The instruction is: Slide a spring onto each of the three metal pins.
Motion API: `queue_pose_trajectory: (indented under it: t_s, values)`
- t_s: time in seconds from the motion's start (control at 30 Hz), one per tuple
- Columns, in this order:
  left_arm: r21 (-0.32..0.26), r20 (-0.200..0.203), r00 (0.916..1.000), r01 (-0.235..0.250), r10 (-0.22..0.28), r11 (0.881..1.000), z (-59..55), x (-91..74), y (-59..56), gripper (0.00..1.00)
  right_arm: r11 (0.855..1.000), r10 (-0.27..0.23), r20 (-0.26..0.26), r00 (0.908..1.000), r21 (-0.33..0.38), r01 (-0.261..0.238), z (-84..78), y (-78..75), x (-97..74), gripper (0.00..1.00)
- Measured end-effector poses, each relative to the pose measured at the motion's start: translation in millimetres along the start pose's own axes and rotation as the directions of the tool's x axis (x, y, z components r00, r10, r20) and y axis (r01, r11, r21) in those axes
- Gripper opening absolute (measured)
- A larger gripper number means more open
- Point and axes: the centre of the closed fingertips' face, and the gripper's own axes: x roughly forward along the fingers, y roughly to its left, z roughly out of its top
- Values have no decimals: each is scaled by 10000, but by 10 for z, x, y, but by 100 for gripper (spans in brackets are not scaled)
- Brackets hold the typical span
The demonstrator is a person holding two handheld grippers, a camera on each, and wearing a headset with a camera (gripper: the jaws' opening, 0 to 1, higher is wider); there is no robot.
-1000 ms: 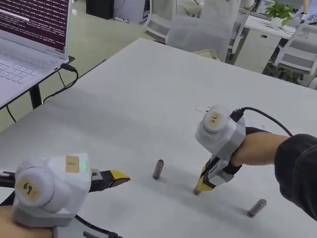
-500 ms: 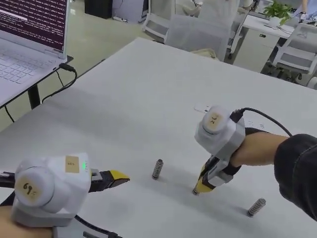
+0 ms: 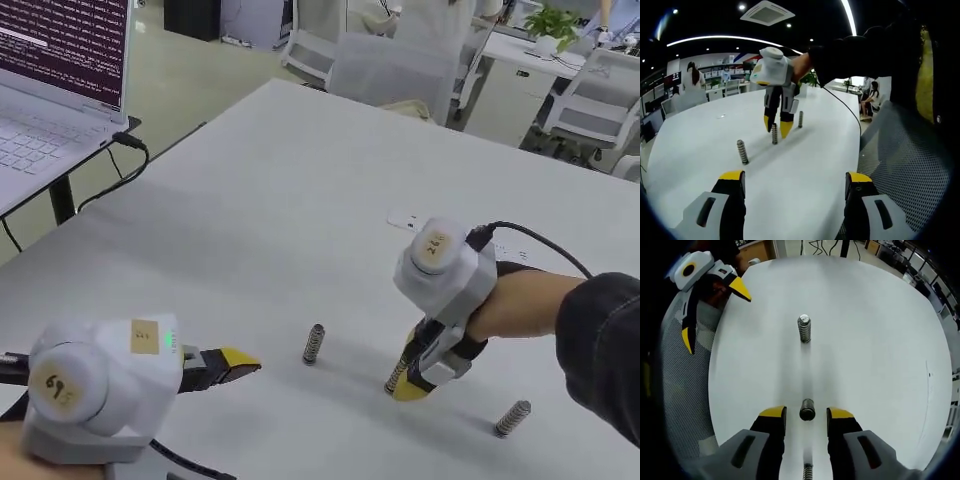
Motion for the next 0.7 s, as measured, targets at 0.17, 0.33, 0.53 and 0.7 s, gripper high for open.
queue_pose_trajectory:
  t_s: [0.17,0.33,0.53,0.7]
  values:
    - [19,-37,10000,48,-48,10000,-1,15,-5,79,9997,-71,236,9997,215,66,-10,-9,-17,42]
    - [14,-40,10000,82,-82,10000,6,31,-9,79,9990,-202,649,9977,404,176,-1,-22,-39,47]
    - [18,-67,9999,92,-92,10000,9,40,-4,79,9972,-360,1158,9926,690,281,-32,-49,-60,53]
    - [-9,-48,10000,65,-65,10000,17,42,6,79,9929,-593,1858,9808,1121,388,-24,-87,-109,59]
